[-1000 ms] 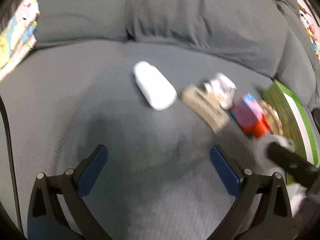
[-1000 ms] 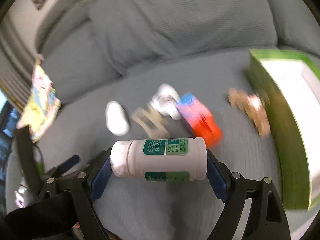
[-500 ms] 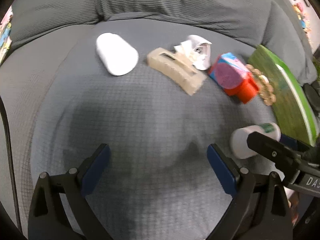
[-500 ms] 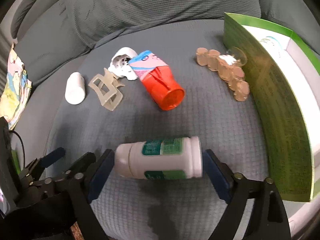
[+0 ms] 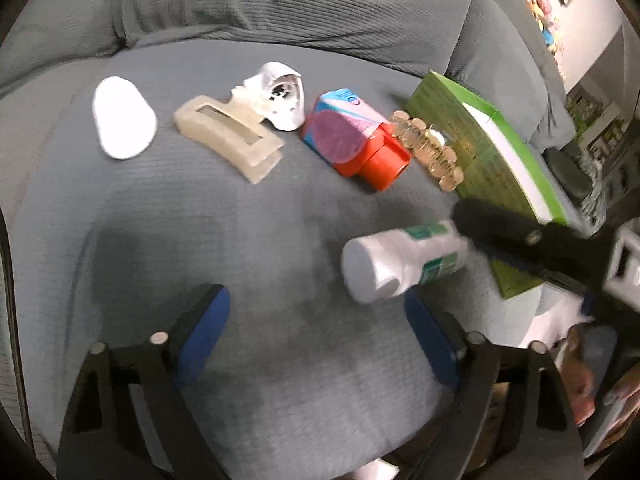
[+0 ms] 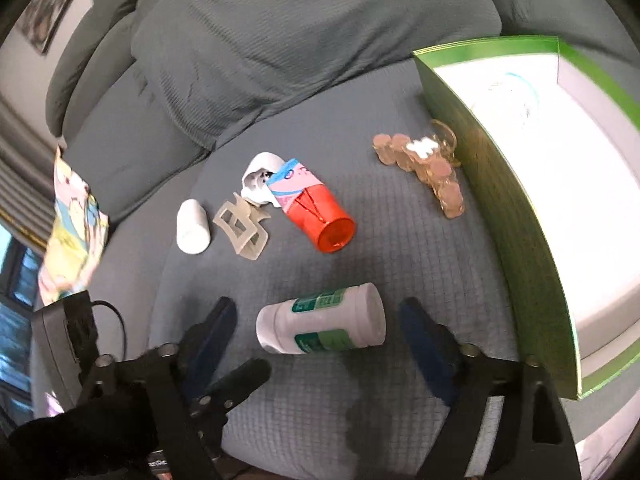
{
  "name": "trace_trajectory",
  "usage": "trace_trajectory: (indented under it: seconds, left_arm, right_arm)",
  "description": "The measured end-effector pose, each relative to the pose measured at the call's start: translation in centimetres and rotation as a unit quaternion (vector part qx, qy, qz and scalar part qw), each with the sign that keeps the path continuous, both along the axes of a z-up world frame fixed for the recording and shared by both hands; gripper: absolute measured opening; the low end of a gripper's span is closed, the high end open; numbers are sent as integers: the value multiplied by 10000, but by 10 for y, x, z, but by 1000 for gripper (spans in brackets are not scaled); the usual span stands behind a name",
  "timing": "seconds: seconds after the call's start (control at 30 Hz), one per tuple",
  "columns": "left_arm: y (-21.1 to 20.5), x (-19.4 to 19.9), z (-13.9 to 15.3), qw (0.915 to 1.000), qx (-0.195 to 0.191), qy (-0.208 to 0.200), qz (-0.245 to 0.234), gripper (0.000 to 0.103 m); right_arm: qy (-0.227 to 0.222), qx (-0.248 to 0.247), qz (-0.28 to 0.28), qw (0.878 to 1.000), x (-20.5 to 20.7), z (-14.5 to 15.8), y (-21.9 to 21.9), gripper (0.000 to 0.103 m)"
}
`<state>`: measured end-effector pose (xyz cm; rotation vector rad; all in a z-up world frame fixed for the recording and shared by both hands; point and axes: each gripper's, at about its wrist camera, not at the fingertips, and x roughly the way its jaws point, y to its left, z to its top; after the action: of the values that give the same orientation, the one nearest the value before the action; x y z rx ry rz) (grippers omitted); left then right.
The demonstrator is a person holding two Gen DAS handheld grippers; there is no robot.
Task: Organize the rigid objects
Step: 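Carry the green-labelled bottle toward the left tool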
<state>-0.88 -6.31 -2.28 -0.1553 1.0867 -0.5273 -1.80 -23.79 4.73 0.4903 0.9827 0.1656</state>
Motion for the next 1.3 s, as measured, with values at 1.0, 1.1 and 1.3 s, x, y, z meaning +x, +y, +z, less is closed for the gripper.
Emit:
trace_trajectory:
  seconds: [1.0,1.1,1.3]
  left_arm:
    - [-74,-16,71,9900,-270,-952,-1002,12]
    - [-100,-23,84,9805,-219,-1392,-1371,19]
    - [-83,7,61,9917,24,-909,-907,42]
  right_arm:
    - [-716,751,208,9944,-13,31,-12,57]
    - [-902,-132,-165,9957,-20,55,-13,57]
    - [-742,-305,-681,9944,-19,45,-49,57]
